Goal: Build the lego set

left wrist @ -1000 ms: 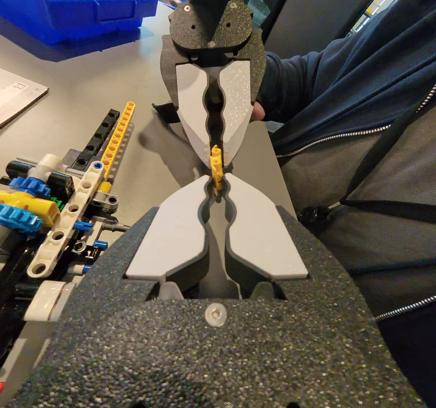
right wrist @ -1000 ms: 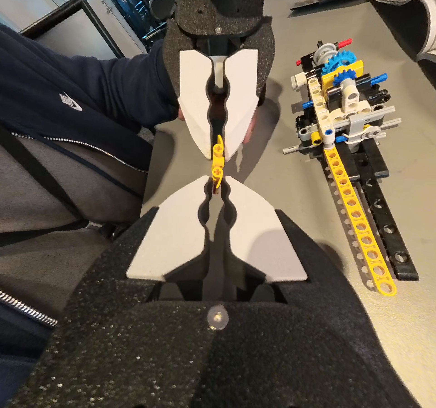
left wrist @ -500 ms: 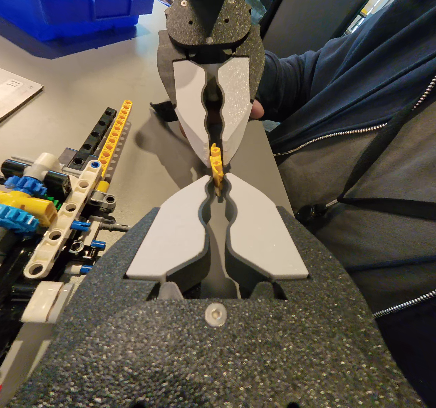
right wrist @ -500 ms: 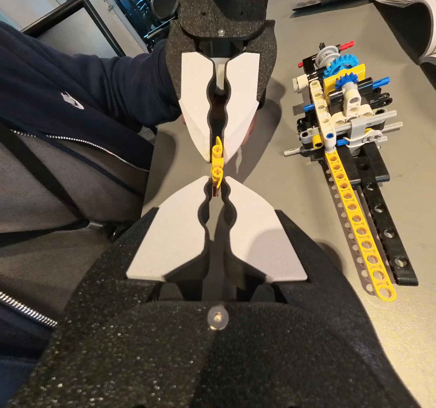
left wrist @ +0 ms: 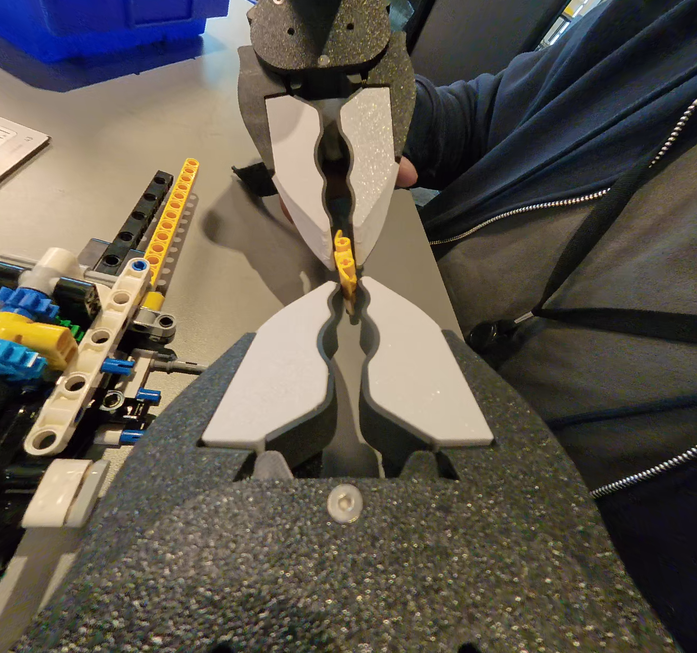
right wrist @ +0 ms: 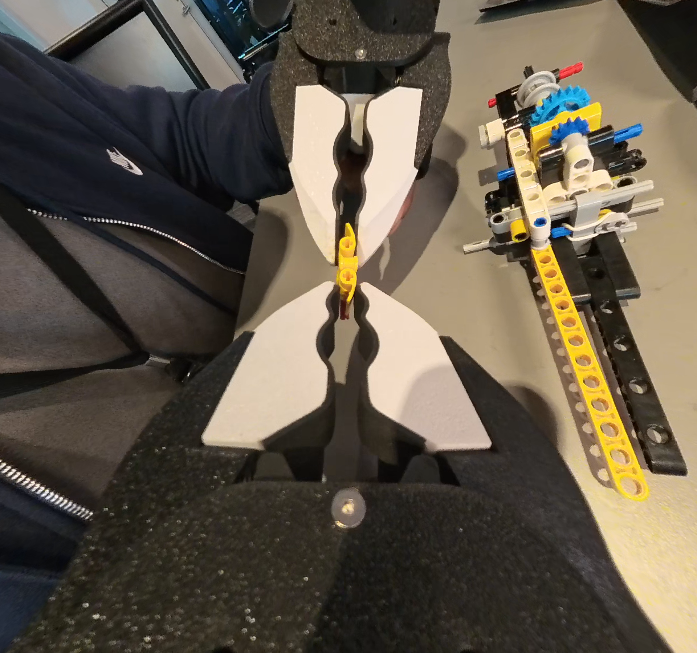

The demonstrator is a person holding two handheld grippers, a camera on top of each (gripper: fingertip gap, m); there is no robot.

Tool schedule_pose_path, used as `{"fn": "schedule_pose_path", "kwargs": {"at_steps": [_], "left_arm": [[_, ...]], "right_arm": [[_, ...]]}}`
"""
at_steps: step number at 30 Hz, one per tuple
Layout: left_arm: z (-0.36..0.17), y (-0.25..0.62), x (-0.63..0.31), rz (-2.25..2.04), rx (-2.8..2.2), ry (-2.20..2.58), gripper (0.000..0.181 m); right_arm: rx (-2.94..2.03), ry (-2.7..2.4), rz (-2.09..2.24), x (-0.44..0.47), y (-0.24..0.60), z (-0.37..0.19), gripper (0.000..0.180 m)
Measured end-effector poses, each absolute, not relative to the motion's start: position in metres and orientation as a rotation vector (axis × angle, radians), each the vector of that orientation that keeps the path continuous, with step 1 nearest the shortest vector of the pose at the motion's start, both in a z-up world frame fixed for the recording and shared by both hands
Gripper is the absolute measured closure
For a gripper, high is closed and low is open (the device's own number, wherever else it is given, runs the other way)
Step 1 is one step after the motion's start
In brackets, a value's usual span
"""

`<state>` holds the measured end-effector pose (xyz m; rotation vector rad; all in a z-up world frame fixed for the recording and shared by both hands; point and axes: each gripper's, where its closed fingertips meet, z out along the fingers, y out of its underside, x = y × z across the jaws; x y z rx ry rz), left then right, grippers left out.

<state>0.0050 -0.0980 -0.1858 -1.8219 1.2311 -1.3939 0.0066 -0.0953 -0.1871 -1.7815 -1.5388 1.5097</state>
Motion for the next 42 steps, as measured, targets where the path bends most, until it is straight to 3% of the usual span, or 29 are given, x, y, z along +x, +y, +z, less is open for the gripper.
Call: {"fn": "schedule_pose_path", "kwargs": {"at_steps": [15, 18, 22, 29, 36, 42], "left_arm": [[-0.184, -0.094, 0.004, -1.426, -1.841, 1.185, 0.174], [-0.181, -0.091, 0.003, -1.443, -1.836, 1.149, 0.174], [-0.175, -0.084, -0.001, -1.494, -1.830, 1.061, 0.174], [-0.174, -0.080, -0.002, -1.491, -1.834, 1.025, 0.174], [-0.177, -0.079, 0.001, -1.442, -1.842, 1.043, 0.174], [-0.160, -0.056, -0.009, -1.330, -1.748, 0.917, 0.137]], "right_arm": [[-1.797, -1.432, 1.597, 0.004, -0.091, -0.183, 0.172], [-1.814, -1.386, 1.580, 0.006, -0.082, -0.182, 0.156], [-1.804, -1.338, 1.587, 0.012, -0.076, -0.179, 0.155], [-1.770, -1.297, 1.563, 0.010, -0.069, -0.175, 0.159], [-1.750, -1.284, 1.546, 0.005, -0.069, -0.171, 0.176], [-1.836, -1.225, 1.553, 0.009, -0.061, -0.177, 0.177]]}}
